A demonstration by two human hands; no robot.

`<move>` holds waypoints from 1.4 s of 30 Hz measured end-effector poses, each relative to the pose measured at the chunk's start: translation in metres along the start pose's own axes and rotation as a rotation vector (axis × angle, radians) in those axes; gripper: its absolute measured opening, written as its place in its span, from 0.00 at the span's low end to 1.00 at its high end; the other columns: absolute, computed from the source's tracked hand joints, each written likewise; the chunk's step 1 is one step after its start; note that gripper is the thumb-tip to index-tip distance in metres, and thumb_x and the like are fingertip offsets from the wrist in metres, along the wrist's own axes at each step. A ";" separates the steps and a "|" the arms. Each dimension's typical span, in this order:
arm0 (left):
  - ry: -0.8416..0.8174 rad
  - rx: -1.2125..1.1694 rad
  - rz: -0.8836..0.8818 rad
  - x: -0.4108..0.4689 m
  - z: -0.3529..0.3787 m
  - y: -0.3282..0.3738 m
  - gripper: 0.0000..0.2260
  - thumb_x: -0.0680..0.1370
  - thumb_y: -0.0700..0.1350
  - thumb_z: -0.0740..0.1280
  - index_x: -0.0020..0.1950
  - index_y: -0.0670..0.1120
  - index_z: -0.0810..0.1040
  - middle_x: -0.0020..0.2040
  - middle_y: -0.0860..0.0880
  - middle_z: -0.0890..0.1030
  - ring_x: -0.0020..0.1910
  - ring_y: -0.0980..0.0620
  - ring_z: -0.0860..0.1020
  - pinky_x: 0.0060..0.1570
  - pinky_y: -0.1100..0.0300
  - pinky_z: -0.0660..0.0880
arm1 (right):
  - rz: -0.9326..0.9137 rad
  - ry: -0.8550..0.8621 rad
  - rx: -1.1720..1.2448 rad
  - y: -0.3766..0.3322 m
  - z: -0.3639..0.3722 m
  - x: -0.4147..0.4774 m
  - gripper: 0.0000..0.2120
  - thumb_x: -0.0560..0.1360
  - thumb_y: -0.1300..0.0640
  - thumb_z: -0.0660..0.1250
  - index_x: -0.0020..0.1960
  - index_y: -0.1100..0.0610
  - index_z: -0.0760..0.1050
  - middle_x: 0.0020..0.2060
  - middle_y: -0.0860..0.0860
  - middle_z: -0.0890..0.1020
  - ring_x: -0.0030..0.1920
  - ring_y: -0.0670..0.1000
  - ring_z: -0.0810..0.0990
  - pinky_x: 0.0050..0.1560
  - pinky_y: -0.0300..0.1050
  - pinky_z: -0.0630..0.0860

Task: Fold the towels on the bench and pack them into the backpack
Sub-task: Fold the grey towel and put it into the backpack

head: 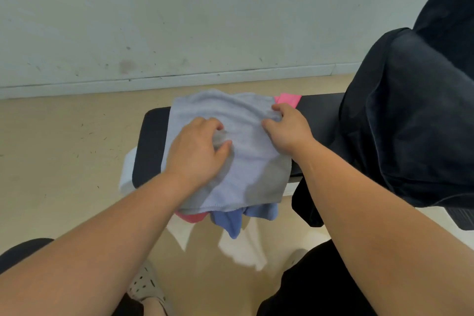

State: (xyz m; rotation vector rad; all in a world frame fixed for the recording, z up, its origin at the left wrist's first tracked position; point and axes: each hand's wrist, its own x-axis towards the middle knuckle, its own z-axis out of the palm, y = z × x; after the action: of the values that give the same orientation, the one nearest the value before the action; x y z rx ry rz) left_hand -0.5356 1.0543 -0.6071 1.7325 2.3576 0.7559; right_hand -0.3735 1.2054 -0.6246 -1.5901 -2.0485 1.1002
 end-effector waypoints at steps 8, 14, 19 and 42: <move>-0.152 0.095 -0.272 0.040 -0.009 -0.055 0.33 0.73 0.61 0.68 0.74 0.52 0.65 0.70 0.45 0.68 0.68 0.41 0.68 0.64 0.46 0.70 | 0.089 0.119 0.078 -0.024 0.009 0.037 0.22 0.81 0.55 0.60 0.74 0.55 0.67 0.68 0.52 0.75 0.66 0.55 0.75 0.60 0.44 0.70; -0.182 -0.008 -0.310 0.067 0.000 -0.075 0.29 0.77 0.60 0.64 0.76 0.52 0.63 0.73 0.46 0.65 0.69 0.42 0.68 0.63 0.48 0.70 | 0.173 0.196 -0.013 -0.033 0.011 0.065 0.14 0.76 0.65 0.59 0.58 0.54 0.77 0.48 0.50 0.77 0.49 0.55 0.76 0.50 0.45 0.74; -0.160 0.025 -0.321 0.087 0.003 -0.098 0.22 0.83 0.52 0.58 0.76 0.46 0.64 0.73 0.42 0.65 0.65 0.38 0.71 0.61 0.49 0.69 | 0.132 0.164 -0.164 -0.027 0.013 0.077 0.26 0.74 0.68 0.55 0.69 0.49 0.68 0.54 0.54 0.77 0.50 0.57 0.78 0.50 0.52 0.79; 0.006 -0.102 -0.273 0.114 -0.038 -0.092 0.05 0.71 0.44 0.72 0.35 0.47 0.79 0.34 0.52 0.79 0.35 0.54 0.74 0.31 0.63 0.67 | -0.321 0.159 -0.472 -0.024 -0.003 0.071 0.07 0.81 0.57 0.59 0.55 0.54 0.75 0.43 0.52 0.81 0.45 0.57 0.77 0.42 0.50 0.77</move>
State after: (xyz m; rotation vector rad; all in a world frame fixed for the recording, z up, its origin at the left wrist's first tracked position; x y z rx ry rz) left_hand -0.6677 1.1268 -0.5948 1.3337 2.4429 0.8189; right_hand -0.4111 1.2704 -0.6186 -1.4060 -2.4567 0.3822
